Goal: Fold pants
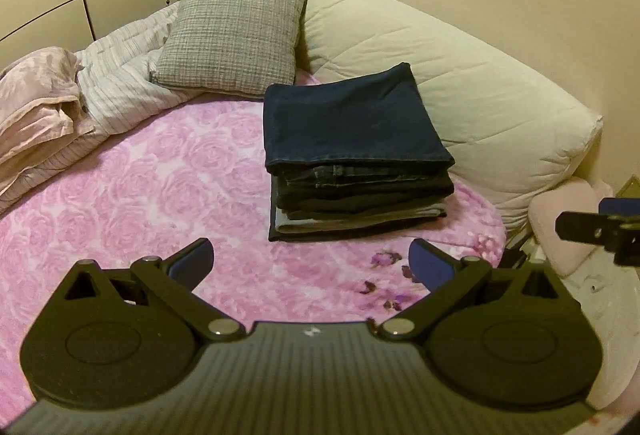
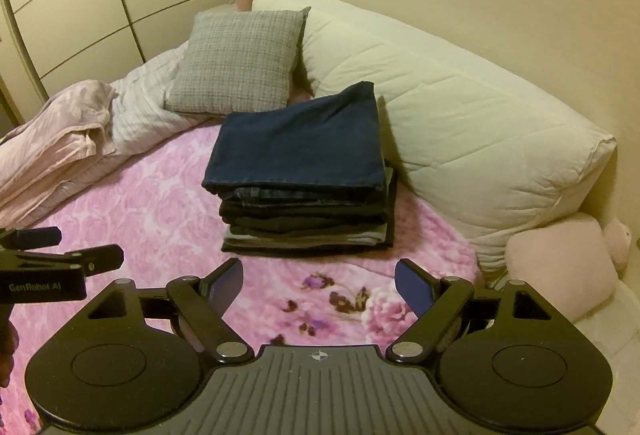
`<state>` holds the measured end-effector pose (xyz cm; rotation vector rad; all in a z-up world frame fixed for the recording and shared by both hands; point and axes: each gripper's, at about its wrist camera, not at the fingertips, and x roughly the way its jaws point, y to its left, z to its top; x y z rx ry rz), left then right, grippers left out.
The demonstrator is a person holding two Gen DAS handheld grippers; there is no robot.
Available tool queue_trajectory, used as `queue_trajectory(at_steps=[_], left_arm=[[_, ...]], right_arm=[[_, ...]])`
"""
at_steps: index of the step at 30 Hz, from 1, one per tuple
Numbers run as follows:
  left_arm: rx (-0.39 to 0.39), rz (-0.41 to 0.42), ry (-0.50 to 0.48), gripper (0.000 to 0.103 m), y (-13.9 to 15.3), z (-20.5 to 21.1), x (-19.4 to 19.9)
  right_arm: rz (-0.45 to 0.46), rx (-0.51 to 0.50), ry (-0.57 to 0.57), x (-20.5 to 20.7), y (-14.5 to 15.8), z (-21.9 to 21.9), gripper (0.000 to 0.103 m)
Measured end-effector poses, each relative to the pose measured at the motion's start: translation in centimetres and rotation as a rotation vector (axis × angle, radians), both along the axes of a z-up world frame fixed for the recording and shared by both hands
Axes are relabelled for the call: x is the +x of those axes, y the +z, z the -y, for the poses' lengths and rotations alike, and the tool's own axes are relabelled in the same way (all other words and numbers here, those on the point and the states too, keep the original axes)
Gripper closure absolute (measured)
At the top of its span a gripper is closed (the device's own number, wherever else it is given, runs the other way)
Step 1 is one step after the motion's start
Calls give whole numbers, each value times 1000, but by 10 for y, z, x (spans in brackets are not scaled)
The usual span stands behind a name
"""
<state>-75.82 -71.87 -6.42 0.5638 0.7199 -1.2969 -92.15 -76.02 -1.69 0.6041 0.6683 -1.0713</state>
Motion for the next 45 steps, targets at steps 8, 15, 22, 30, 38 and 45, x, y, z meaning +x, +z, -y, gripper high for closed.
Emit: queue_trajectory(at_steps=[8,15,22,30,38,45], left_arm=[[6,7,26,1,0,3,-6],[21,-2,46,1,-4,6,-8],[29,-7,49,1,-6,7,-10],[37,-7,36,1,-8,10,-14],[46,-3,25,1,-10,16,-17],[42,-7,19,1,-10,17,-17]], right_arm=[[-3,0,30,-3,-4,9,23],[-25,10,63,1,-9,12,23],[-40,10,72,4,-12,13,23],[-38,19,59,4,-13,13,23],[-39,23,51,4,-15,16,23],[-41,22,60,5,-15,16,23]])
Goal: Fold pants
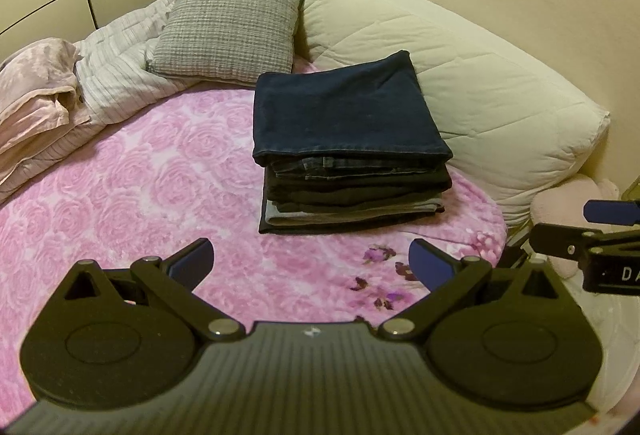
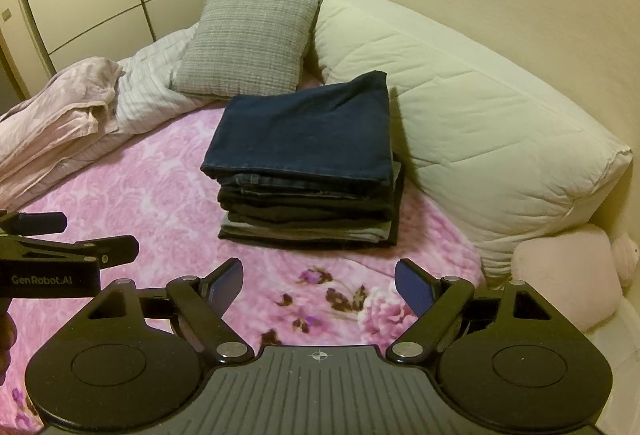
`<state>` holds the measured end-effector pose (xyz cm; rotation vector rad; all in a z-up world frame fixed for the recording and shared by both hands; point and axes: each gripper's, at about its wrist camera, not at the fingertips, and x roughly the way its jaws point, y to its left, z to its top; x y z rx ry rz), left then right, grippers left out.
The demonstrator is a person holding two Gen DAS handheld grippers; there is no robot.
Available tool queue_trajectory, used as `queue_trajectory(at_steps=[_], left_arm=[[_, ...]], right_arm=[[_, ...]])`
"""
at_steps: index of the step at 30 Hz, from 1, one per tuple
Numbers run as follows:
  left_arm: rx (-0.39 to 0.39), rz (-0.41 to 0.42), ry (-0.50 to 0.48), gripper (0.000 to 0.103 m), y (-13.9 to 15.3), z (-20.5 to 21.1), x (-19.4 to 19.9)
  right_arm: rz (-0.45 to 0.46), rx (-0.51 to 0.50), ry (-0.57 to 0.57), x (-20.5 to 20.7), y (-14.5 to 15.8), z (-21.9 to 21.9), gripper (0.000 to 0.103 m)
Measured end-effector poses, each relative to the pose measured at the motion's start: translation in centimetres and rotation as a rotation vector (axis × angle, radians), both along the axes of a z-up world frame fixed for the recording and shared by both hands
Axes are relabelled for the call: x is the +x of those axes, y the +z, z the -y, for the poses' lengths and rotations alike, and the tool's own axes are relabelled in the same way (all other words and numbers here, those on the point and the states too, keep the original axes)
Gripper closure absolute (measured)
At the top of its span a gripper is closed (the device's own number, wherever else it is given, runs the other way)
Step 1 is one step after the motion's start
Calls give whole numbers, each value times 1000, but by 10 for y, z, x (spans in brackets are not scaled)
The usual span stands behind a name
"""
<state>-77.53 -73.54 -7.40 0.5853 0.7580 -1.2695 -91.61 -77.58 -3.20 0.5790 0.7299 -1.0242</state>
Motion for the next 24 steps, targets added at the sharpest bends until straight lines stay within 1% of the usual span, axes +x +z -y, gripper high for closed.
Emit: queue_trajectory(at_steps=[24], left_arm=[[-4,6,-18,1,2,-1,-8]], right_arm=[[-2,0,-9,-3,3,0,23]])
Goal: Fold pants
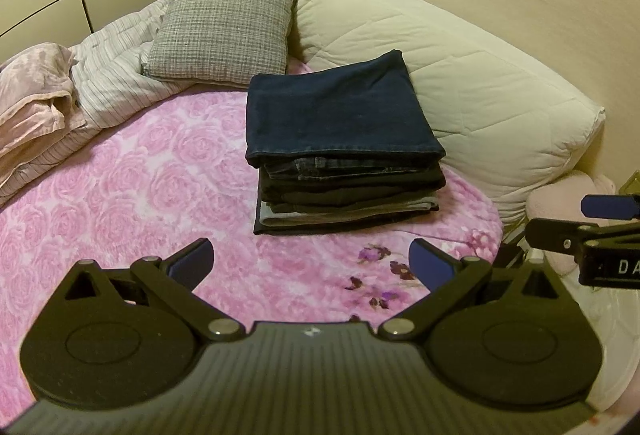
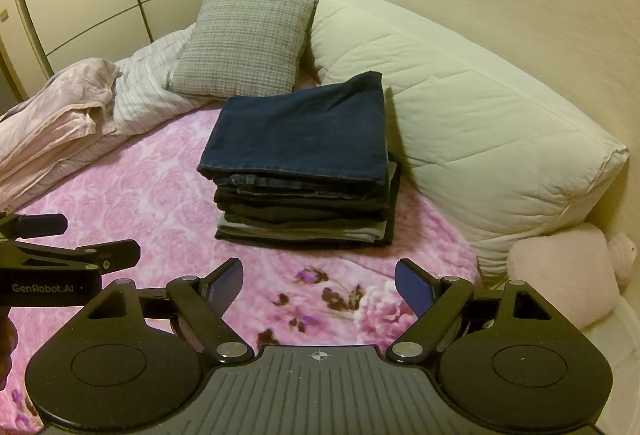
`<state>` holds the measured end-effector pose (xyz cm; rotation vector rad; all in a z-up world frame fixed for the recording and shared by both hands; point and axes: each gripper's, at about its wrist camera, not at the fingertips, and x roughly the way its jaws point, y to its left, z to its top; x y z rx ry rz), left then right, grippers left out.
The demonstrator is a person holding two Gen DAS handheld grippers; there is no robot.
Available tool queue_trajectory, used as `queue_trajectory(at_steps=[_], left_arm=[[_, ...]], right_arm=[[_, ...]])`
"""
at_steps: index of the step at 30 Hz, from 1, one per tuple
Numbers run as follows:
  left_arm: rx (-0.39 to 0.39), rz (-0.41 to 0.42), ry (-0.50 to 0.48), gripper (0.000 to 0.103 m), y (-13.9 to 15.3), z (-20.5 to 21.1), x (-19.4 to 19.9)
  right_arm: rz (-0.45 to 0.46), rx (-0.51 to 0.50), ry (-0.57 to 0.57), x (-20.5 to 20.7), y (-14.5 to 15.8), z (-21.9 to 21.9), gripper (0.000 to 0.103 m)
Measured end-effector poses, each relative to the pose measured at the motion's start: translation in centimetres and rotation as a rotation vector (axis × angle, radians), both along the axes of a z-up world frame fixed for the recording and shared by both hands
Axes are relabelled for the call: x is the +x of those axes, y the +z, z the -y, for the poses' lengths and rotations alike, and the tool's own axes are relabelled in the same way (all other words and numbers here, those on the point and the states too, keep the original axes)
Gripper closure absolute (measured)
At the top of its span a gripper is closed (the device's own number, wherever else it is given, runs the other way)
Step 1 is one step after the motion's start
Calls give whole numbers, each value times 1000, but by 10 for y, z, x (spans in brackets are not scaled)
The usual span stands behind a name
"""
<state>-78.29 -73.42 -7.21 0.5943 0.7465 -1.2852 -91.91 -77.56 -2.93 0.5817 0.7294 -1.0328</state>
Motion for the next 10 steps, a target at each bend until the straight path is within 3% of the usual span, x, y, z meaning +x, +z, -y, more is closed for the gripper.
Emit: queue_trajectory(at_steps=[10], left_arm=[[-29,4,4,1,2,-5,-3]], right_arm=[[5,-4,4,-3,0,-1,23]])
